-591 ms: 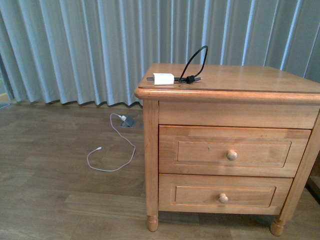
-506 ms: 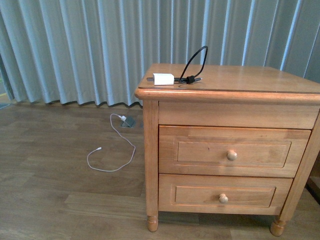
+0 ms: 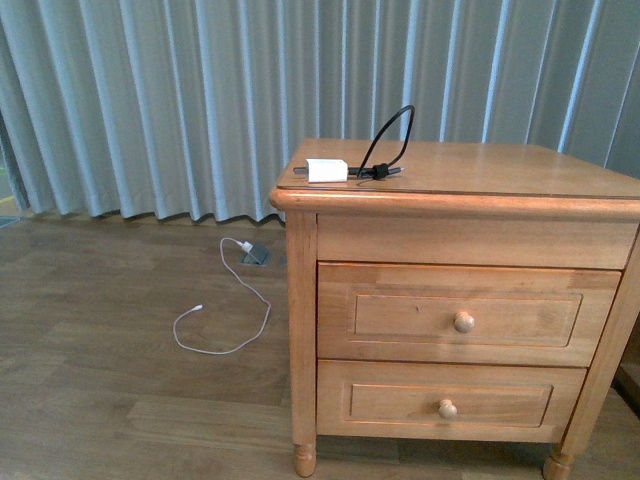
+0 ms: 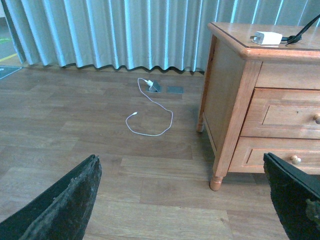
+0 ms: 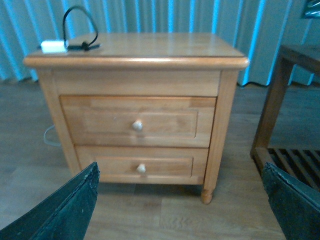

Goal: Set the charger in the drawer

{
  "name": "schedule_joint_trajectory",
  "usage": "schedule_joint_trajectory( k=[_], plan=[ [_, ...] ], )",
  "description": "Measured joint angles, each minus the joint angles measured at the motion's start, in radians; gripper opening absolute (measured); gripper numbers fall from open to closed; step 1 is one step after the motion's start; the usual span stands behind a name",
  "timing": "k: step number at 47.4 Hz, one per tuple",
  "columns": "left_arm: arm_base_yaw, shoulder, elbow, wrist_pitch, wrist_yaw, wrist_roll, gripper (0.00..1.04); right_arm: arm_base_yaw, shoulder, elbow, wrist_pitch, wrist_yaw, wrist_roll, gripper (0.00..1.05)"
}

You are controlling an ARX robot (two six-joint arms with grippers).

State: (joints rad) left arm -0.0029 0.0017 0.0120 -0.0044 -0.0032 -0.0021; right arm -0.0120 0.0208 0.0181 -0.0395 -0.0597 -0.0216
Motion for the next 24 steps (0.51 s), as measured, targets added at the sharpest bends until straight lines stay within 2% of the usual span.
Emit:
schedule_joint_trajectory(
  k=[3,7,10,16,24],
  plan=[
    [0.0,0.0,0.0,0.0,0.001,0.0,0.99,-0.002,0.09,0.022,-0.018,-0.079,-0.021,0.96],
    [0.0,0.0,0.0,0.0,0.0,0.0,0.99,0.043,0.248,0.05,0.083,-0.079,-0.037,0.96],
    [0.0,0.0,0.0,0.0,0.0,0.0,0.99,0.074,0.371,0.083,0.171,-0.065,-0.037,0.96],
    [0.0,0.0,0.0,0.0,0.0,0.0,0.99,0.159,0.746,0.179,0.473,0.005,-0.066,0.96],
    [0.0,0.0,0.0,0.0,0.0,0.0,0.99,0.22,1.142,0.296,0.741,0.047,-0.121,0.96]
  ],
)
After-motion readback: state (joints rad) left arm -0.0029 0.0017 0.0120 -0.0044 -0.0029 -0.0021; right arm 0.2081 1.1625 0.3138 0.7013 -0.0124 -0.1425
